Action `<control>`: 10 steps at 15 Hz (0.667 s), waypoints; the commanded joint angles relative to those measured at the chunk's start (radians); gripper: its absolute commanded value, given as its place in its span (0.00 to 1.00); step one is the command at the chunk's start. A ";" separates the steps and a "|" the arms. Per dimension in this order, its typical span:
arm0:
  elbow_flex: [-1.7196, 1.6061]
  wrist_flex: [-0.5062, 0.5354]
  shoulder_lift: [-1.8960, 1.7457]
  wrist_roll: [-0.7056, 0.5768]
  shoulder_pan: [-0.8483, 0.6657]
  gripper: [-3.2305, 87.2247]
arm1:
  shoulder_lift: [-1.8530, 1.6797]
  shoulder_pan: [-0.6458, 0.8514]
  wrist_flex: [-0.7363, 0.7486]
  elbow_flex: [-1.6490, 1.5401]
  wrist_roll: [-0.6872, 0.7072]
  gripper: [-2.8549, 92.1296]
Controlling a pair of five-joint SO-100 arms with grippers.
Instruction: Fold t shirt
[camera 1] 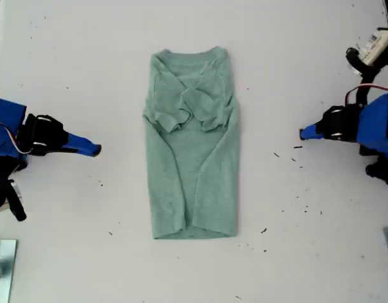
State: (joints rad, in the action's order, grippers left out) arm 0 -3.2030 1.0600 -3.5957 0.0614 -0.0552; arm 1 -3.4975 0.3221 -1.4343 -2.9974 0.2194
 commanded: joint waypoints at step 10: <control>1.236 0.295 1.114 0.291 0.357 0.03 | 1.427 -0.379 -0.295 1.637 0.017 0.05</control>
State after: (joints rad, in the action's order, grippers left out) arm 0 -2.1246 1.3100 -2.5771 0.3390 0.2592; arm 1 -2.0847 -0.0245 -1.7257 -1.4680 0.2378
